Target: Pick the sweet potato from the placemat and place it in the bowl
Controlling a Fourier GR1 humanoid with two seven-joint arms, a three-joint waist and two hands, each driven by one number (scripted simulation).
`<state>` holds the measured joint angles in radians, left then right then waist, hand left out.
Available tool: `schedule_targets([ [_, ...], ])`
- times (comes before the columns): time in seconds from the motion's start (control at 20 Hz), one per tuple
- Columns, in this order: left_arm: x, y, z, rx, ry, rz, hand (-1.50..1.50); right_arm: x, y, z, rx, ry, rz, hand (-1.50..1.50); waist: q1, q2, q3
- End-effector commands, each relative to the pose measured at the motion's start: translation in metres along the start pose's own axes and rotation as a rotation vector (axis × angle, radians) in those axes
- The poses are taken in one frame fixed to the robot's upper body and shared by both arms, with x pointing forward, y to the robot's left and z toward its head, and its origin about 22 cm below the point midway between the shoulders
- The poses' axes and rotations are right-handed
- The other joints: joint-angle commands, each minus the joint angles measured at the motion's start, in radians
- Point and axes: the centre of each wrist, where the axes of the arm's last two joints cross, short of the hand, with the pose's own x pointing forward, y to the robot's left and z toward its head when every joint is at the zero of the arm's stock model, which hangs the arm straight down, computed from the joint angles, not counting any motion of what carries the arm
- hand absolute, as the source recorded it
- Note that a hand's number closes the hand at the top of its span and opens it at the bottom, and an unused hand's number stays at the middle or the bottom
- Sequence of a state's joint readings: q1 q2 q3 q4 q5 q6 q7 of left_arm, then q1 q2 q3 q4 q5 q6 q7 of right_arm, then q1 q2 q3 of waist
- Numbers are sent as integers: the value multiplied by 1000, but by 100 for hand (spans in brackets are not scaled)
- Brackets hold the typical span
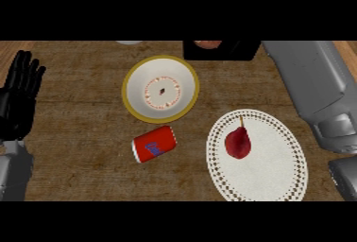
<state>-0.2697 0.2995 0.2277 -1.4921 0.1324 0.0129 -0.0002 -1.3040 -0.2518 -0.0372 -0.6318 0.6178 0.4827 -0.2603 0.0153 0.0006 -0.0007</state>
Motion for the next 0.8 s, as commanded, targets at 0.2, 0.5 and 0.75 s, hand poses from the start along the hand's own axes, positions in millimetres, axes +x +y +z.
schedule_targets([
  [0.2,14,3,-2,2,0,-7,0,21,83,-39,85,19,9,150,1,2,1],
  [0.5,-12,-9,16,-21,-12,15,0,9,124,-46,41,113,127,150,9,7,0],
  [0.75,-10,-9,-7,-53,-2,6,0,-9,150,-45,22,283,34,-150,33,16,0],
])
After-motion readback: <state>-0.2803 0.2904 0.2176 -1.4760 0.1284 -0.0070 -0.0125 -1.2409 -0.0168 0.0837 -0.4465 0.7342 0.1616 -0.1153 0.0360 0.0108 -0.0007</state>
